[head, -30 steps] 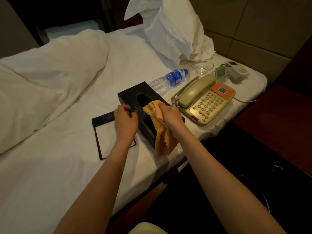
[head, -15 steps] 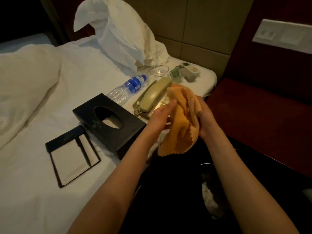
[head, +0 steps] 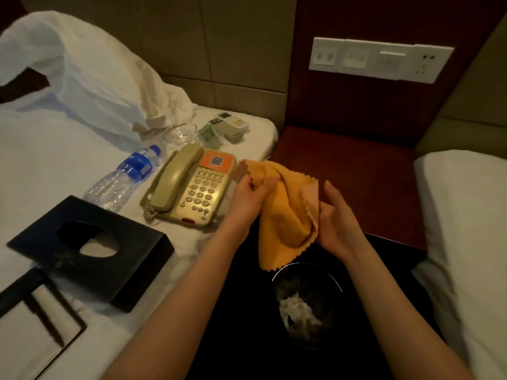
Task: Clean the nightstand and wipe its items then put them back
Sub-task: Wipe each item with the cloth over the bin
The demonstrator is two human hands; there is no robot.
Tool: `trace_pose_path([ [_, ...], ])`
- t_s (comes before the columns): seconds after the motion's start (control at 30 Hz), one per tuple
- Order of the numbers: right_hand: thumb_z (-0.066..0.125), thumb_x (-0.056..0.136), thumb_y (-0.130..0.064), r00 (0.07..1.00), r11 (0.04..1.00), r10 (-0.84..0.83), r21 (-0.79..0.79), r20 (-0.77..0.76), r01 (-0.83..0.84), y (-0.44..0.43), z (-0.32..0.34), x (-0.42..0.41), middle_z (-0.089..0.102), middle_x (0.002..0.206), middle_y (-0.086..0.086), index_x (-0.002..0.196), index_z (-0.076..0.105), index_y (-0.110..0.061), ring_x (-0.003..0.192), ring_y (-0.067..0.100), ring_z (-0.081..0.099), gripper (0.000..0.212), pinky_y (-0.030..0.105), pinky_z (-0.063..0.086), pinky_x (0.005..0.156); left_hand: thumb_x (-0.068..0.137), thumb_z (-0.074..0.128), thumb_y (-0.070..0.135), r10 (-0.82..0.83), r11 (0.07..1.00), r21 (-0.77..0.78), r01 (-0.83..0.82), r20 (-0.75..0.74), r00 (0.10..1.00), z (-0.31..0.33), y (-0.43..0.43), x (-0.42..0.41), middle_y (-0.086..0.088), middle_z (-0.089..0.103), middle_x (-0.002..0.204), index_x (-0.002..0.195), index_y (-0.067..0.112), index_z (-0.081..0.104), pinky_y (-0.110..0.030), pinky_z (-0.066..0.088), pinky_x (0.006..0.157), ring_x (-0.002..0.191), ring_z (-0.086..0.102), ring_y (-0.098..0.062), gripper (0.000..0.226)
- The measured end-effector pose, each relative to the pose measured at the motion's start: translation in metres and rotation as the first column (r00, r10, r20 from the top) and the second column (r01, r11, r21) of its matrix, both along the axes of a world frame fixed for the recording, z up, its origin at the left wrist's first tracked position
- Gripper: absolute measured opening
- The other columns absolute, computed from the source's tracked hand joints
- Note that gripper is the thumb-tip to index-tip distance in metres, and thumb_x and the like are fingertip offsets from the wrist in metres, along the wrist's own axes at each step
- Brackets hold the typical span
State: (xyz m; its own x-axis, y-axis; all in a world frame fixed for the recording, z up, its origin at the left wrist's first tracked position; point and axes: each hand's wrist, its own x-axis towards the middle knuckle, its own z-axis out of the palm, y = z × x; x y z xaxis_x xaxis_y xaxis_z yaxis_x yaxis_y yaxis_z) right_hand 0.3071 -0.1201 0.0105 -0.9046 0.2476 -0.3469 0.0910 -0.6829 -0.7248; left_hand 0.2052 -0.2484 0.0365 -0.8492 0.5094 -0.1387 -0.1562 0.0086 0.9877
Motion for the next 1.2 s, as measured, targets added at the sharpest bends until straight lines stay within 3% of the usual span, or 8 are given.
trace_pose_path([
  [0.13,0.077,0.050,-0.062,0.990,0.992,-0.100,0.088,0.100,0.091,0.018,-0.005,0.008,0.061,0.124,0.016,0.121,0.059,-0.011,0.114,0.036,0.056,0.090,0.047,0.045,0.097,0.088,0.061,0.013,-0.121,0.992,-0.037,0.120,-0.016,0.993,0.000,0.009,-0.001,-0.004,0.062,0.113,0.119,0.016,0.053,-0.035,0.049,0.091,0.106,0.059,-0.021,0.033],
  [0.23,0.058,0.079,-0.052,0.972,0.955,-0.110,0.292,0.206,0.046,0.031,0.002,0.013,0.059,0.116,0.009,0.113,0.059,-0.017,0.102,0.027,0.057,0.049,0.037,0.047,0.083,0.088,0.060,0.011,-0.223,0.972,-0.087,0.219,-0.041,0.974,0.004,0.012,-0.006,0.007,0.062,0.099,0.111,0.024,0.052,-0.024,0.051,0.079,0.093,0.060,-0.011,0.027],
  [0.47,0.069,0.082,-0.030,0.909,0.834,-0.264,0.550,0.324,0.046,0.046,0.011,0.018,0.051,0.123,0.001,0.086,0.062,-0.027,0.113,0.024,0.046,0.008,0.044,0.040,0.098,0.087,0.062,0.013,-0.263,0.950,-0.185,0.250,-0.054,0.963,0.001,0.020,-0.017,-0.007,0.063,0.106,0.101,0.019,0.055,-0.040,0.049,0.090,0.098,0.061,-0.021,0.017],
  [0.7,0.062,0.088,-0.025,0.887,0.765,-0.423,0.598,0.187,0.239,0.062,0.003,0.035,0.060,0.089,-0.001,0.093,0.069,-0.008,0.093,0.018,0.054,0.019,0.035,0.041,0.081,0.080,0.067,0.007,-0.217,0.940,-0.228,0.254,0.176,0.960,0.002,0.017,-0.033,-0.014,0.056,0.123,0.129,0.004,0.044,-0.027,0.054,0.071,0.099,0.059,-0.023,0.054],
  [0.83,0.062,0.088,-0.026,0.851,0.698,-0.508,0.643,0.134,0.315,0.069,0.002,0.040,0.047,0.089,0.023,0.112,0.056,0.013,0.083,0.020,0.046,0.046,0.035,0.035,0.075,0.056,0.081,0.007,-0.424,0.765,-0.410,0.497,0.261,0.867,0.012,0.012,-0.033,-0.011,0.061,0.110,0.112,0.008,0.053,-0.034,0.057,0.079,0.098,0.061,-0.024,0.063],
  [0.93,0.062,0.088,-0.026,0.847,0.656,-0.525,0.673,0.082,0.341,0.072,0.002,0.045,0.050,0.085,0.012,0.096,0.062,0.008,0.081,0.019,0.046,0.036,0.035,0.036,0.072,0.042,0.092,0.032,-0.354,0.728,-0.542,0.420,0.227,0.907,0.013,0.013,-0.039,-0.015,0.056,0.125,0.128,0.005,0.047,-0.042,0.051,0.090,0.111,0.056,-0.033,0.101],
  [1.07,0.063,0.088,-0.027,0.856,0.548,-0.517,0.769,0.002,0.329,0.074,0.001,0.049,0.060,0.078,-0.003,0.076,0.067,-0.023,0.080,0.012,0.052,0.013,0.027,0.040,0.069,0.073,0.077,0.026,-0.231,0.766,-0.619,0.174,-0.012,0.973,0.009,0.019,-0.043,-0.017,0.043,0.138,0.137,0.006,0.039,-0.036,0.042,0.090,0.118,0.047,-0.030,0.078],
  [1.2,0.066,0.085,-0.029,0.805,0.405,-0.592,0.857,-0.020,0.319,0.084,-0.004,0.049,0.057,0.099,0.000,0.090,0.068,-0.014,0.093,0.014,0.052,0.016,0.020,0.040,0.072,0.076,0.075,0.021,-0.361,0.734,-0.668,0.126,-0.226,0.905,0.017,0.018,-0.045,-0.005,0.053,0.113,0.123,0.017,0.059,-0.023,0.039,0.075,0.114,0.051,-0.022,0.050],
])
